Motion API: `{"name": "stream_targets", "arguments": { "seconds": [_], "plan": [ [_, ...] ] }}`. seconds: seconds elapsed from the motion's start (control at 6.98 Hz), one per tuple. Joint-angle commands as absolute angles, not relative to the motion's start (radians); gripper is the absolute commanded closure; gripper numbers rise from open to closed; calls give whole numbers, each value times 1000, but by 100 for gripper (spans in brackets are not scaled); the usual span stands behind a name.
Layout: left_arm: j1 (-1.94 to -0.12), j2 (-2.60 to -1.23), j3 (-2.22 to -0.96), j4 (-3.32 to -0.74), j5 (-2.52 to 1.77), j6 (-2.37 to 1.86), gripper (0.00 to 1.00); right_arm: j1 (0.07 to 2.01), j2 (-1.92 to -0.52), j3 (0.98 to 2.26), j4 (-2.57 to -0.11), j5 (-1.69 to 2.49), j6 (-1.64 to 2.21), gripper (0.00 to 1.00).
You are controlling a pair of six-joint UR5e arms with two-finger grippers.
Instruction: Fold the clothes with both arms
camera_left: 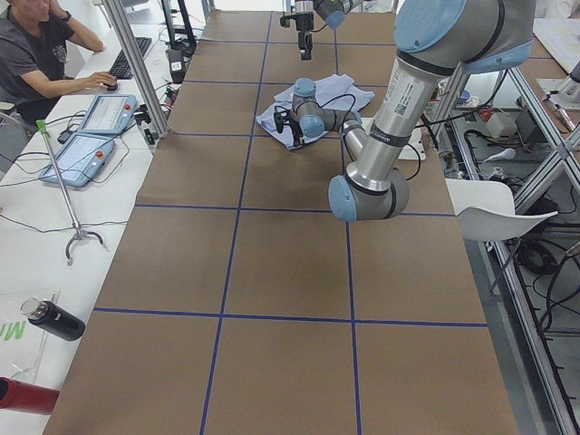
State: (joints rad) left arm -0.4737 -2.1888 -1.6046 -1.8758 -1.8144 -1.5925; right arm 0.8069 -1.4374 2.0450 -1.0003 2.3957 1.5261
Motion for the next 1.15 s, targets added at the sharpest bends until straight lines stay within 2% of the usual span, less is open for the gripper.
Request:
{"name": "stream_targets", "arguments": {
  "seconds": [0.0, 0.14, 0.43, 0.72, 1.0],
  "plan": [
    [-582, -2189, -1592, -1870, -1816, -1580, 100, 837, -1436, 2048, -999, 2402, 1523, 0],
    [-624, -2201, -1556, -1870, -1813, -1542, 100, 851, -1436, 2048, -999, 2398, 1517, 0],
    [-693, -2331, -1363, -1894, -1799, -1481, 100, 854, -1436, 2046, -999, 2384, 1516, 0],
    [-693, -2474, -1101, -2102, -1697, -1482, 100, 854, -1436, 2045, -999, 2372, 1516, 0],
    [-696, -2496, -1002, -2334, -1575, -1482, 100, 859, -1436, 2046, -999, 2365, 1516, 0]
  ]
}}
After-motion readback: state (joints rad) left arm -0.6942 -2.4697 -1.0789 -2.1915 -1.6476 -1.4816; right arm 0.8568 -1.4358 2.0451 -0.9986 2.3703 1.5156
